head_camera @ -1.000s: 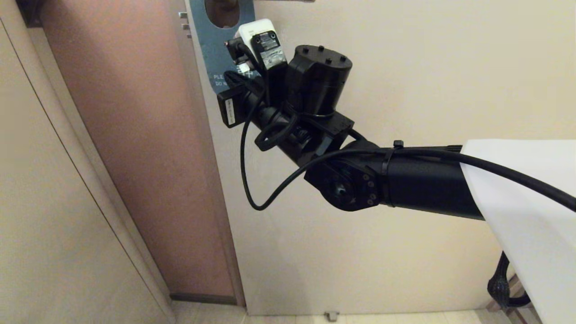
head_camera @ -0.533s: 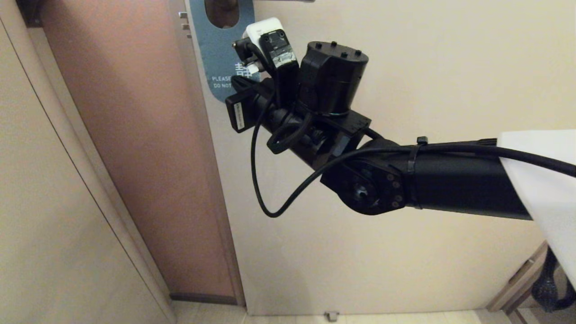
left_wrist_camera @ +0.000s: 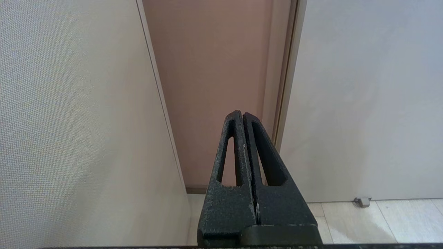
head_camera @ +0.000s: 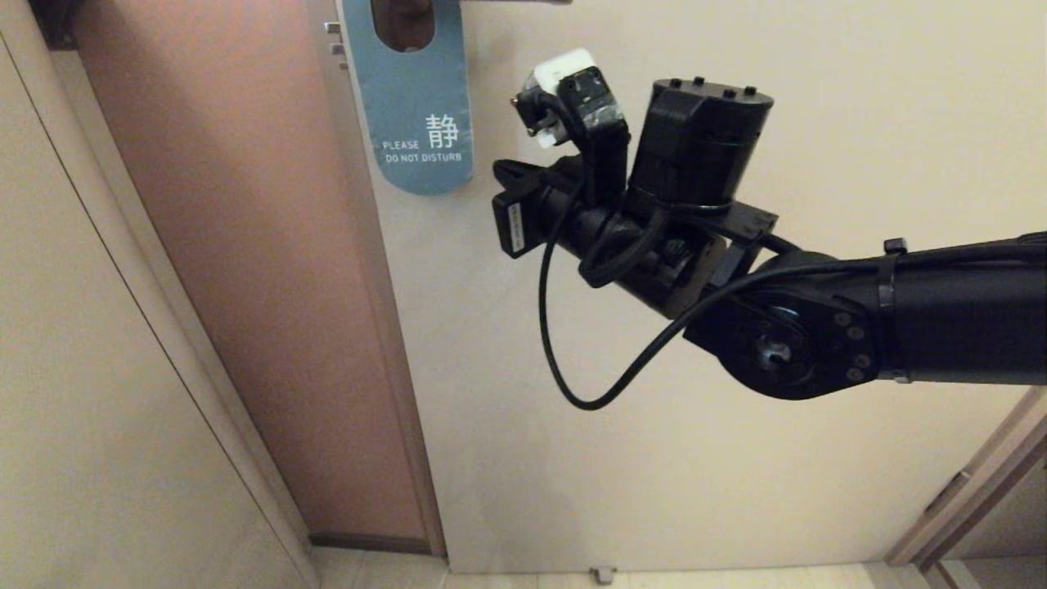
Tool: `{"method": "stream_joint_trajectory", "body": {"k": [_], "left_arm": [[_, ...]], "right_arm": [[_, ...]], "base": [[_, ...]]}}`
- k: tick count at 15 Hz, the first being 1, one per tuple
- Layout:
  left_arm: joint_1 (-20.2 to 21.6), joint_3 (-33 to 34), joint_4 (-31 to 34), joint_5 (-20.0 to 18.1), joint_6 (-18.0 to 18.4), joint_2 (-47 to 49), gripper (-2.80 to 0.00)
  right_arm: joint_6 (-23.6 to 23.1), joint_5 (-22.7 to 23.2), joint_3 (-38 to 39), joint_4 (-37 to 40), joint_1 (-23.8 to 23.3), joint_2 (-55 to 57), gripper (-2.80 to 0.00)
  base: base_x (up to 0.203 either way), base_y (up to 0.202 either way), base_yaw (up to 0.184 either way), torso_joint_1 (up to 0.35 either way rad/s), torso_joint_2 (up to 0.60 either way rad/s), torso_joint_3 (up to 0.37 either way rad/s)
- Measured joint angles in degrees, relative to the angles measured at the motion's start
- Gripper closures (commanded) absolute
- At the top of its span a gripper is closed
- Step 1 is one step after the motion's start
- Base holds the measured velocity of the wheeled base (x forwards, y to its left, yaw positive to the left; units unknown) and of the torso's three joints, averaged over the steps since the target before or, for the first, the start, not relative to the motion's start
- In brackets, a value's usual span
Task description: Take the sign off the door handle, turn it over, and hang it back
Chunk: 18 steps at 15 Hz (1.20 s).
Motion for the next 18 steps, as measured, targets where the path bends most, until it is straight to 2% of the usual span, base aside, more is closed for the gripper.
{"method": "stream_joint_trajectory", "body": {"k": [10,18], "left_arm": [[0.0,0.0,0.02,0.0,-0.04,0.0,0.0],[0.0,0.0,0.02,0.02,-0.04,0.0,0.0]], "right_arm": [[-1.11,0.04,19.91,0.06,-18.52,-13.54,0.0],[-1.18,0.11,36.92,0.4,-26.45,-27.37,0.0]], "base": [[0.0,0.0,0.0,0.0,0.0,0.0],[0.0,0.0,0.0,0.0,0.0,0.0]]}}
